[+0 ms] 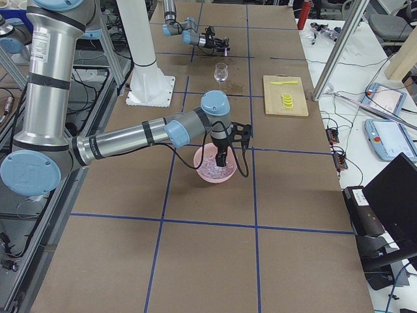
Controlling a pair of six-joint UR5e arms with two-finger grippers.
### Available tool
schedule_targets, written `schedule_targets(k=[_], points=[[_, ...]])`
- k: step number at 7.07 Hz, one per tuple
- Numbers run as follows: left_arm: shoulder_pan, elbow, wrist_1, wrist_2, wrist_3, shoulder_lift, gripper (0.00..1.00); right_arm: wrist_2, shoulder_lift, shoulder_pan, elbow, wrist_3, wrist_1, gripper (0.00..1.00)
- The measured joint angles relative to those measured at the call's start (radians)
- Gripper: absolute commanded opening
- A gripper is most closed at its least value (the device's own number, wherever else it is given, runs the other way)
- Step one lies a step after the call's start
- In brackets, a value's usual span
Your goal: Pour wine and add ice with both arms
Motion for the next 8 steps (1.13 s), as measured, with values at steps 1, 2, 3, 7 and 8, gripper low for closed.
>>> schedule_targets(k=[1, 2, 3, 7, 8], points=[[-0.001, -0.006, -0.001, 0.000, -0.001, 0.000, 0.00, 0.000, 0.000, 0.000, -0.001, 0.000, 0.000, 1.00], [-0.003, -0.020, -0.001, 0.000, -0.002, 0.002, 0.00, -0.001, 0.000, 0.000, -0.003, 0.000, 0.000, 1.00], [-0.009, -0.042, -0.001, 0.001, -0.002, 0.003, 0.00, -0.001, 0.002, 0.000, -0.005, 0.000, 0.001, 1.00], [-0.071, -0.128, -0.075, -0.001, 0.111, -0.011, 0.00, 0.002, 0.003, 0.000, -0.002, -0.006, 0.004, 1.00], [-0.085, -0.130, -0.186, -0.001, 0.224, -0.009, 0.00, 0.004, 0.003, 0.000, -0.001, -0.008, 0.004, 1.00]])
